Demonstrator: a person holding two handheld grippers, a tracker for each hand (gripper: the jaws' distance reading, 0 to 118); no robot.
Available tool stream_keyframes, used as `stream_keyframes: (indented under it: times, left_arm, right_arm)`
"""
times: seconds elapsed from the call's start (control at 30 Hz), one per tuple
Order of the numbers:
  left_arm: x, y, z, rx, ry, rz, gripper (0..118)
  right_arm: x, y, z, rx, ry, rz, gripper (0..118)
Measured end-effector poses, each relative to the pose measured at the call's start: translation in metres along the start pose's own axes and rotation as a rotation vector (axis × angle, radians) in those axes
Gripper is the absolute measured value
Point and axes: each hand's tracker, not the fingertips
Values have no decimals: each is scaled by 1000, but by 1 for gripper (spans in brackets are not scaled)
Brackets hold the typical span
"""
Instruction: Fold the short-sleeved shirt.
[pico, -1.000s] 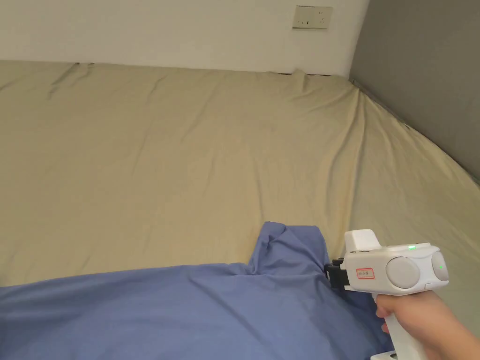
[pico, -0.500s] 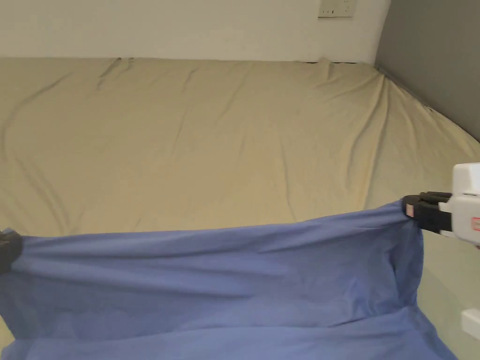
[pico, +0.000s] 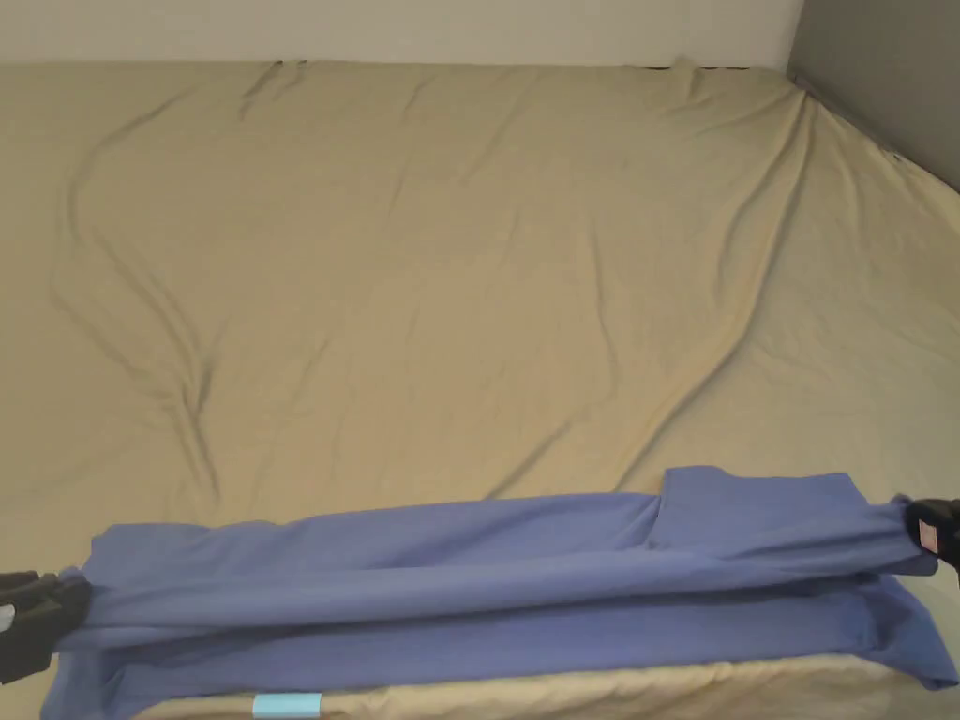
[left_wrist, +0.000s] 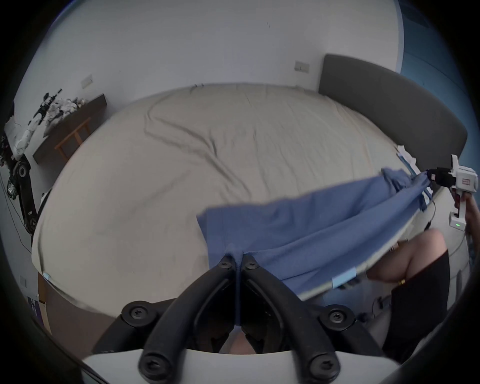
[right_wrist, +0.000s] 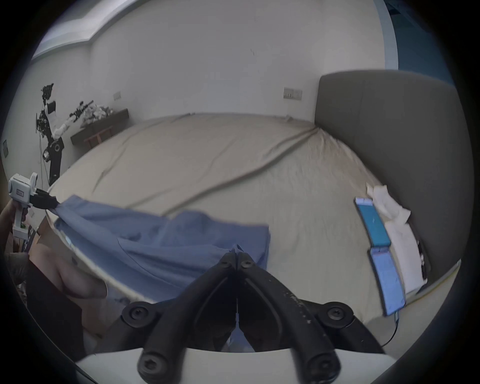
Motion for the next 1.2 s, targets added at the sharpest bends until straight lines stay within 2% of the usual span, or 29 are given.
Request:
stream_keyframes:
  times: [0.07, 0.2, 0.33, 0.4, 0.47, 0.5, 0.53, 0.57, 0.6, 0.63, 0.67, 0.7, 0.77, 0.83, 0.87, 0.9, 0.93, 0.97, 1.0, 1.03, 1.07, 1.13, 1.2]
  left_arm:
    - [4, -9, -9, -54, -1, -19, 1]
    - [8, -11, -26, -149, -4, -42, 1]
    - [5, -3, -43, -214, 2, -17, 1]
    - [6, -1, -48, -223, 6, -21, 1]
    - [8, -2, -48, -233, 7, -29, 1]
    - [9, -2, -46, -231, 9, -28, 3]
    - [8, -2, -42, -213, 18, -7, 12]
    - [8, -1, -34, -167, 34, 30, 41]
    - [9, -1, -23, -118, 46, 58, 72]
    - [11, -1, -7, -72, 44, 61, 95]
    - [13, -1, 8, -9, 20, 84, 110]
    - [15, -1, 24, 46, 1, 108, 112]
    - [22, -5, 55, 198, -15, 169, 111]
    - [29, -10, 76, 283, -5, 219, 109]
    - [30, -15, 86, 340, -10, 238, 99]
    - [32, -19, 96, 385, -25, 264, 79]
    - [32, -22, 101, 408, -54, 288, 40]
    - [31, -25, 102, 406, -62, 317, 1]
    - [27, -32, 103, 415, -79, 352, 0]
    - [25, -35, 103, 397, -100, 326, 0]
    - [23, -38, 101, 351, -148, 294, 0]
    - [13, -39, 94, 324, -159, 288, 0]
    - [-2, -40, 87, 286, -194, 280, 0]
  right_arm:
    - [0, -17, -9, -55, 7, -4, 2]
    - [-6, -36, -31, -180, -32, 75, 2]
    - [-8, -39, -50, -214, -72, 123, 2]
    - [-5, -35, -53, -242, -72, 86, 2]
    - [-6, -33, -55, -250, -73, 84, 3]
    - [-5, -33, -53, -252, -69, 95, 9]
    - [-4, -32, -49, -245, -64, 100, 22]
    - [-4, -31, -43, -224, -65, 95, 52]
    - [-5, -29, -34, -187, -58, 76, 76]
    - [-8, -29, -23, -164, -29, 77, 93]
    - [-14, -28, -15, -137, -21, 73, 98]
    - [-21, -27, -7, -95, -35, 60, 97]
    - [-42, -21, 9, 23, -71, 34, 97]
    - [-64, -12, 18, 91, -62, 6, 97]
    - [-76, -6, 22, 136, -58, -11, 89]
    - [-90, -1, 26, 190, -36, -27, 72]
    - [-102, 5, 27, 217, -20, -37, 41]
    - [-115, 11, 26, 244, -11, -44, 3]
    - [-129, 14, 25, 259, -19, -60, 2]
    - [-143, 21, 21, 255, 31, -28, 1]
    - [-156, 26, 17, 241, 82, 39, 1]
    - [-182, 32, 10, 245, 88, 121, 1]
    - [-194, 37, 5, 216, 163, 118, 1]
